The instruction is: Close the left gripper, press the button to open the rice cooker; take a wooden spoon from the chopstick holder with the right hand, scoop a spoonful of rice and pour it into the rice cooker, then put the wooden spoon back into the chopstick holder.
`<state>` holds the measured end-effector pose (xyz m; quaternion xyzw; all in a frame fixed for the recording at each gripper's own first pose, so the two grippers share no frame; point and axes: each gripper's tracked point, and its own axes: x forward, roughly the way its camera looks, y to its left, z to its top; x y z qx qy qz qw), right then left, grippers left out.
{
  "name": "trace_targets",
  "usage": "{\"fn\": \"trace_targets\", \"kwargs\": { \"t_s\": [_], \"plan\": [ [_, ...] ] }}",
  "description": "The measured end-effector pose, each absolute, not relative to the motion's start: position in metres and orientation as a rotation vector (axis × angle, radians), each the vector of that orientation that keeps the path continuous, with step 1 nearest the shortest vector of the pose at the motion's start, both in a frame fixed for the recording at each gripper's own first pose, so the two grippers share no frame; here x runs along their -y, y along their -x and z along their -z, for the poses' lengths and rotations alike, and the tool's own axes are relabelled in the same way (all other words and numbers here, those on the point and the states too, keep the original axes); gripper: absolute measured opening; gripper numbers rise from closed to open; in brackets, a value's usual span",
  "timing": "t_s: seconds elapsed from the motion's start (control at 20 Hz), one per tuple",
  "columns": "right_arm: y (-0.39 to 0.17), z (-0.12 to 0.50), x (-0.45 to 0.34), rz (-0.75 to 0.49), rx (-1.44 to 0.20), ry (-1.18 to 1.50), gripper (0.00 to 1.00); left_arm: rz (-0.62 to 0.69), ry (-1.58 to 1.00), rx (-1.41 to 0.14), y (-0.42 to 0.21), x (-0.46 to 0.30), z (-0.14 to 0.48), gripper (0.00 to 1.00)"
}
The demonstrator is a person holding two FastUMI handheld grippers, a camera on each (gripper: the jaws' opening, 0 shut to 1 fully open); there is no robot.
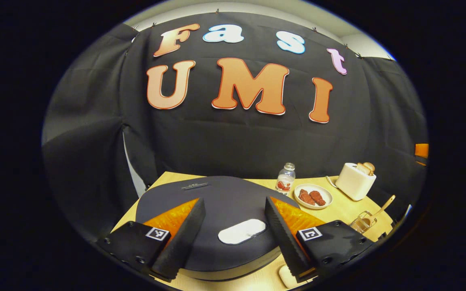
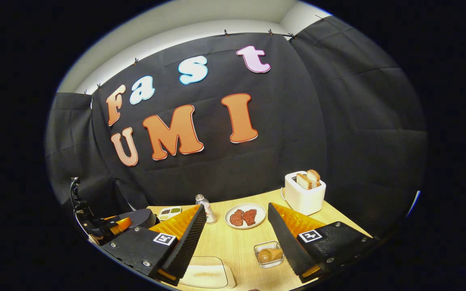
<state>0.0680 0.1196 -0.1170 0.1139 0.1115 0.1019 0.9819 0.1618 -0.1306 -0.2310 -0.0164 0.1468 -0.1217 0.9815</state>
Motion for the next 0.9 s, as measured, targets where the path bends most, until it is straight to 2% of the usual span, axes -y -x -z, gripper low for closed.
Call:
{"fn": "trace_targets", "kwargs": {
  "t_s": [0.1, 0.25, 0.5, 0.75, 0.9],
  "plan": [
    [-0.068, 0.124, -0.118, -0.195, -0.242, -0.237, 0.95, 0.226, 0.003, -0.272, -0.16, 0.136, 0.236, 1.0],
    [-0.067, 0.13, -0.12, -0.2, -0.267, -0.26, 0.95, 0.21, -0.04, -0.318, -0.152, 0.139, 0.265, 0.99],
    [-0.068, 0.129, -0.116, -0.192, -0.259, -0.229, 0.95, 0.182, -0.036, -0.216, -0.151, 0.138, 0.263, 1.0],
    [-0.066, 0.134, -0.11, -0.179, -0.267, -0.228, 0.95, 0.195, -0.079, -0.215, -0.152, 0.14, 0.266, 1.0],
    [-0.065, 0.122, -0.105, -0.178, -0.239, -0.227, 0.95, 0.208, -0.064, -0.331, -0.15, 0.135, 0.264, 0.99]
  ]
}}
